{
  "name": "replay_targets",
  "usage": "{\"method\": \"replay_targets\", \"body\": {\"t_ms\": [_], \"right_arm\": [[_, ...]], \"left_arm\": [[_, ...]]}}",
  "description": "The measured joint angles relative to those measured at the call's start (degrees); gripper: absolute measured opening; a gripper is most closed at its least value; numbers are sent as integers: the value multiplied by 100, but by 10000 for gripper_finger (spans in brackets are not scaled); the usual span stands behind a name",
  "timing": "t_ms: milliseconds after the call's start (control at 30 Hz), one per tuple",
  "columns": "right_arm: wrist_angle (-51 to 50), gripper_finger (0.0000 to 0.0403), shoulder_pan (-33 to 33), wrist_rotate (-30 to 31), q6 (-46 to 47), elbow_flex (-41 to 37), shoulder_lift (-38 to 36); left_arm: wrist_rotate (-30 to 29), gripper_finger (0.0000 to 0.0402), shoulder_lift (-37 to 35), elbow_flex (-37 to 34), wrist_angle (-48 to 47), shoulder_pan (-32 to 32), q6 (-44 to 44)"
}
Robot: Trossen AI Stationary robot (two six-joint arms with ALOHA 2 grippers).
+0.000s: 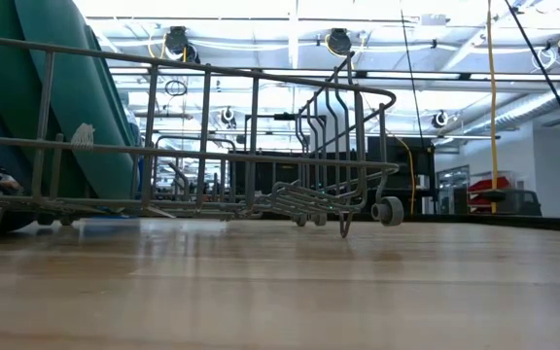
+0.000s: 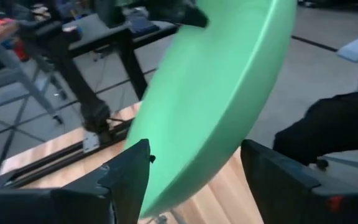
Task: Sort dishes
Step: Put the light green plate into the gray dish rack
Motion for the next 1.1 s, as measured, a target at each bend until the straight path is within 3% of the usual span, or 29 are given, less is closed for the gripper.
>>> {"method": "replay_targets", "body": {"t_ms": [233, 633, 767, 1100], "right_arm": [[47, 1, -214, -26, -134, 0, 4], [128, 18, -300, 44, -300, 11, -16], [144, 66, -309, 367, -317, 11, -16], [-92, 241, -267, 1656, -516, 1, -122]], "left_arm": [[260, 203, 112, 0, 157, 1, 15], [772, 23, 129, -13, 52, -275, 755], [682, 12, 138, -20, -28, -406, 917], [297, 9, 118, -9, -347, -601, 484]]}}
